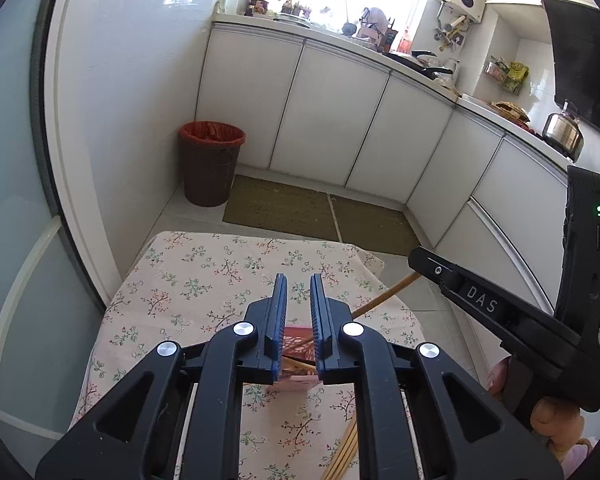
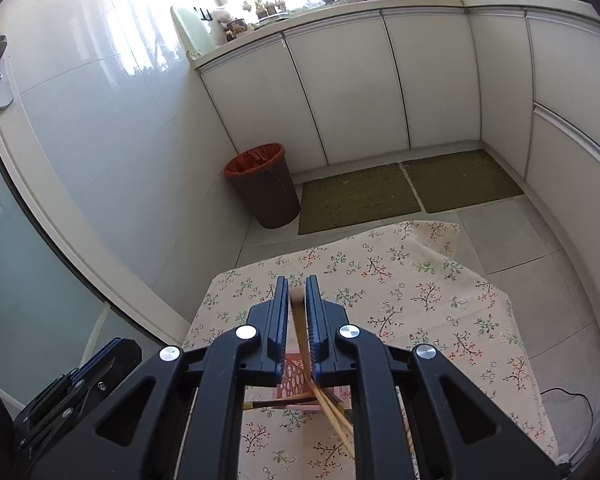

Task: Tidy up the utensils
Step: 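Lower the chopsticks into the pink holder and open both tools, then withdraw both open tools from the pink holder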

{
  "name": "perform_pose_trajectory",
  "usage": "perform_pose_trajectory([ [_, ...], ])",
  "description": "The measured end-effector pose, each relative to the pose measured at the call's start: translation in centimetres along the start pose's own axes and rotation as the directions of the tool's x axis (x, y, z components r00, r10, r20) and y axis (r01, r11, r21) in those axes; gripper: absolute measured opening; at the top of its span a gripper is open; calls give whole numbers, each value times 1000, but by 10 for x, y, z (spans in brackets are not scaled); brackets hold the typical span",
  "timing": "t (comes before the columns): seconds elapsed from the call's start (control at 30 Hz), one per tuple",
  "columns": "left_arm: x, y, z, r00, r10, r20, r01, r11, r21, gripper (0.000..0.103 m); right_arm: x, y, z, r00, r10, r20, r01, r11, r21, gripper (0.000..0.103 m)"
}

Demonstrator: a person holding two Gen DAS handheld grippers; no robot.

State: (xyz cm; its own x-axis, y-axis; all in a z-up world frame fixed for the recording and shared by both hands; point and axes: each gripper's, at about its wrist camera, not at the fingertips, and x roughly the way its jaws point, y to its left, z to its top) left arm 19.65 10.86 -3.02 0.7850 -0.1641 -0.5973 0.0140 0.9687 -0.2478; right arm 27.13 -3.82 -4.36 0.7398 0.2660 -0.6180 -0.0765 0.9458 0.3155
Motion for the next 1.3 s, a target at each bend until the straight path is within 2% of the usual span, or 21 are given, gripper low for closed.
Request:
perform_pose_trajectory([
  [0.13, -7, 3, 0, 998, 56, 14, -56, 998, 6, 15, -13, 5, -5, 998, -52, 26, 53, 997, -49, 13],
  [0.2, -13, 2, 0, 998, 54, 23, -54, 999, 6, 18, -26, 6, -9, 995, -87, 49, 90, 993, -71, 23],
  [0.37, -30, -12, -6, 997, 55, 46, -56, 998, 23, 28, -57, 0, -21, 989, -135, 60, 140, 986, -86, 36],
  [0.47, -43, -23, -14, 997, 52, 59, -54, 998, 37, 39, -75, -9, -32, 986, -156, 55, 160, 984, -76, 43],
  [0.6, -55, -38, -28, 997, 44, 55, -48, 996, 72, 47, -100, -26, -47, 982, -177, 65, 180, 983, -42, 57],
  [0.83, -65, -59, -57, 998, 49, 37, -54, 991, 126, 57, -136, -49, -74, 965, -247, 92, 250, 968, -13, 67],
  [1.1, -75, -73, -73, 998, 45, 40, -51, 987, 151, 82, -157, -73, -99, 943, -320, 94, 318, 947, 32, 86],
  [1.3, -81, -81, -82, 998, 41, 36, -47, 984, 174, 89, -170, -84, -109, 935, -343, 87, 340, 939, 52, 91],
])
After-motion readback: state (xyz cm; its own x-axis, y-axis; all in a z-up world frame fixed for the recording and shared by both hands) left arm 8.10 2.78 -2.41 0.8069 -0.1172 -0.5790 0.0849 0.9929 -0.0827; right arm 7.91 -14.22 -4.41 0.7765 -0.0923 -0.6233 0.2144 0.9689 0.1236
